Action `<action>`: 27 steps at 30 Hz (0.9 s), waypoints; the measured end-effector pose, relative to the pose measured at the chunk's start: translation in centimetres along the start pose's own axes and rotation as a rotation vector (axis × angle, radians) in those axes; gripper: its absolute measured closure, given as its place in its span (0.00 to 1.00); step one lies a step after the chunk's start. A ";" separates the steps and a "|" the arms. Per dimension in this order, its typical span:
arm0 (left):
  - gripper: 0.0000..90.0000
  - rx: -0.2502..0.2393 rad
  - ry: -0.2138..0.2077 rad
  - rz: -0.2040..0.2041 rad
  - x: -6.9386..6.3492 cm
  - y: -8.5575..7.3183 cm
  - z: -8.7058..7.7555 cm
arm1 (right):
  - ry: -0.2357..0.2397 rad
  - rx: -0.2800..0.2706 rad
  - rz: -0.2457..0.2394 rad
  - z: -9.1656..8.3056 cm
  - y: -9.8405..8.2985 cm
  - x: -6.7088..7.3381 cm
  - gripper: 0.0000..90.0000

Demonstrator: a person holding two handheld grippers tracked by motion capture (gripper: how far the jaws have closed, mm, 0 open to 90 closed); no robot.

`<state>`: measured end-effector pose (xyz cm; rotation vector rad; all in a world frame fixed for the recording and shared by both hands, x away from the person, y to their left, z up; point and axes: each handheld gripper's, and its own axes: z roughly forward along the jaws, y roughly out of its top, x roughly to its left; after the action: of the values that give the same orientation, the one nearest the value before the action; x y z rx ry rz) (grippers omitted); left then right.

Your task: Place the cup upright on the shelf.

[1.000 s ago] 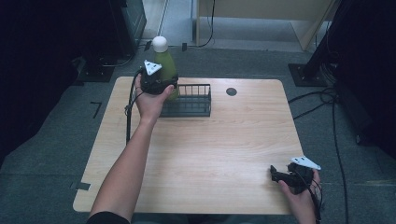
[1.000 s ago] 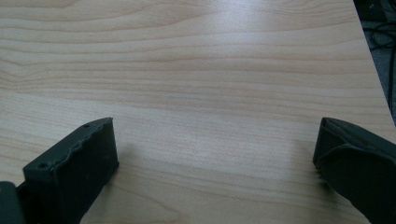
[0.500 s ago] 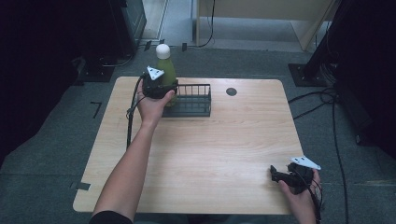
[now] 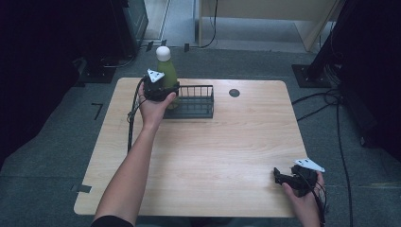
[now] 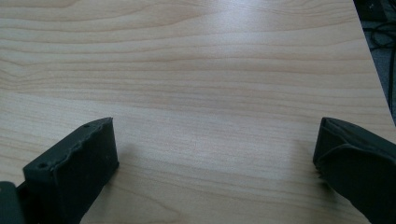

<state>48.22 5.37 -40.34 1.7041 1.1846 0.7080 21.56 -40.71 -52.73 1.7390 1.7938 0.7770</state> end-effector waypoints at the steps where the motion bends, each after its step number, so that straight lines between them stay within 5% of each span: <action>1: 0.22 0.002 -0.003 -0.001 0.0 0.0 0.0 | 0.000 0.000 0.000 0.0 0.0 0.0 0.00; 10: 0.09 0.067 -0.043 -0.047 0.4 -0.3 0.1 | 0.000 0.000 0.000 0.0 0.0 0.0 0.00; 27: 0.00 0.052 -0.062 -0.048 0.9 -0.8 -2.5 | 0.000 0.000 0.000 0.0 0.0 0.0 0.00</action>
<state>46.17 7.13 -40.08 1.7230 1.2060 0.5960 21.57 -40.72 -52.73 1.7390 1.7940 0.7769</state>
